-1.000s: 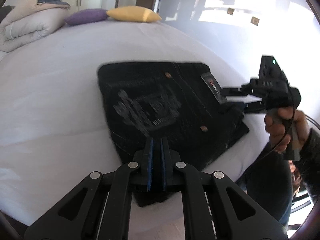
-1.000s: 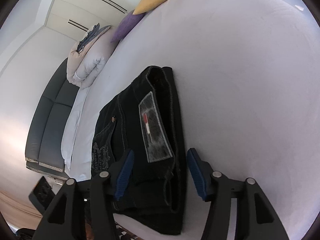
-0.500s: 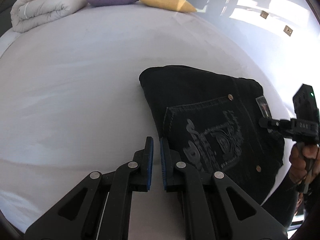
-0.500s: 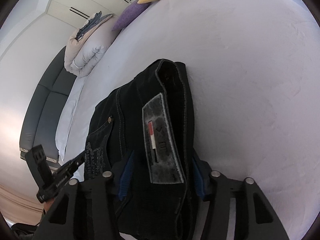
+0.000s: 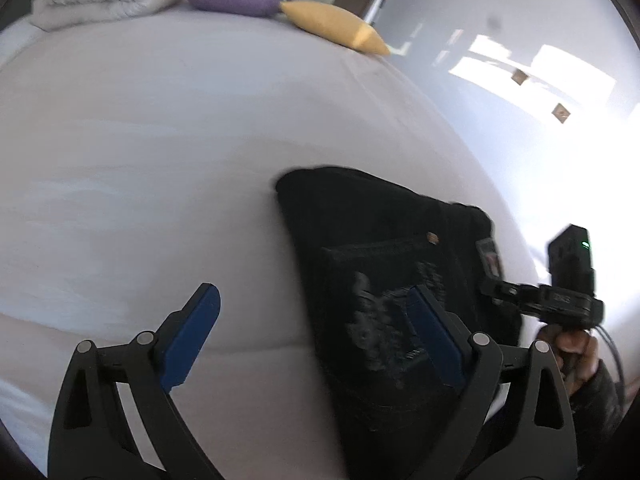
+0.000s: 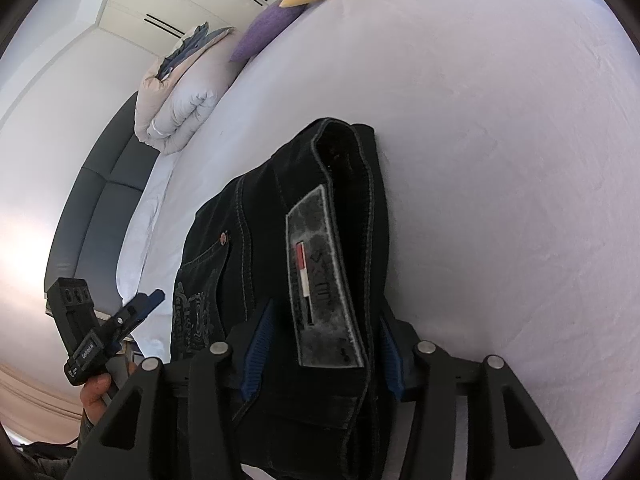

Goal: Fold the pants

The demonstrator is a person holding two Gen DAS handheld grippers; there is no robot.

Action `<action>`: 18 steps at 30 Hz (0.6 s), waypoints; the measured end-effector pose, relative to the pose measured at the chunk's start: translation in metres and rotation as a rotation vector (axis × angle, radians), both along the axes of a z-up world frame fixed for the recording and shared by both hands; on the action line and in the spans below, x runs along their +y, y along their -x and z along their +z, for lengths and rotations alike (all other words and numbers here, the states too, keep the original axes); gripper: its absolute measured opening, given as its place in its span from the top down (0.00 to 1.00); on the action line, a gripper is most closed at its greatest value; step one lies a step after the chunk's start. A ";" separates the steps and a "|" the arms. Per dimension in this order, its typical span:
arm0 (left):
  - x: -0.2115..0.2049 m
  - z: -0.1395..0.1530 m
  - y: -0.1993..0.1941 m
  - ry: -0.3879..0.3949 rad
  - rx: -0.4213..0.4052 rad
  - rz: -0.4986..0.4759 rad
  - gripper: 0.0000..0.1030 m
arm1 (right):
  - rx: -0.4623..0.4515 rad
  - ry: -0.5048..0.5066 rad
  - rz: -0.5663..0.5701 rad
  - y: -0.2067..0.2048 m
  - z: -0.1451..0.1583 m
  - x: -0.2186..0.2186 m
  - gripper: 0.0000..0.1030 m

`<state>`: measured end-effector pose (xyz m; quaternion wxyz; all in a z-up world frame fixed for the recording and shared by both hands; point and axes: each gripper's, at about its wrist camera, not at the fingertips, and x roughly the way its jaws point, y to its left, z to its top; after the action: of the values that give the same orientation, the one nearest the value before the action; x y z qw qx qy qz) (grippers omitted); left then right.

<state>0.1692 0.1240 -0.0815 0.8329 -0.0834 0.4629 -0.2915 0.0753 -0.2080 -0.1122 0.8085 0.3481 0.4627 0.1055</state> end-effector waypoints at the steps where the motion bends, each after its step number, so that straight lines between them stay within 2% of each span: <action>1: -0.003 -0.003 -0.002 0.027 0.022 -0.022 0.08 | 0.001 0.004 0.006 -0.001 0.001 0.001 0.47; 3: -0.013 -0.011 -0.006 0.041 0.059 -0.040 0.08 | 0.006 0.008 0.014 -0.004 0.002 0.000 0.47; 5: -0.020 -0.021 -0.013 0.028 0.099 -0.051 0.12 | 0.013 0.008 0.019 -0.008 0.002 0.000 0.47; 7: -0.025 -0.032 -0.020 0.013 0.151 -0.065 0.42 | 0.020 0.010 0.020 -0.012 0.002 0.001 0.48; 9: -0.031 -0.043 -0.026 0.008 0.185 -0.080 0.48 | 0.028 0.006 0.020 -0.019 0.001 -0.001 0.53; 12: -0.038 -0.040 -0.028 -0.020 0.181 -0.097 0.58 | 0.036 0.013 0.027 -0.025 0.001 0.002 0.63; 14: -0.043 -0.035 -0.024 -0.048 0.153 -0.110 0.64 | 0.024 0.061 0.039 -0.025 0.006 0.009 0.75; 16: -0.044 -0.028 -0.019 -0.042 0.134 -0.114 0.73 | 0.004 0.103 0.040 -0.024 0.014 0.015 0.78; 18: -0.042 -0.018 -0.020 -0.022 0.129 -0.109 0.76 | -0.020 0.110 0.029 -0.022 0.025 0.018 0.81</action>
<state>0.1889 0.0817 -0.0992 0.7852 -0.0674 0.5226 -0.3253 0.0978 -0.1904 -0.0877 0.8292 0.2953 0.4649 0.0953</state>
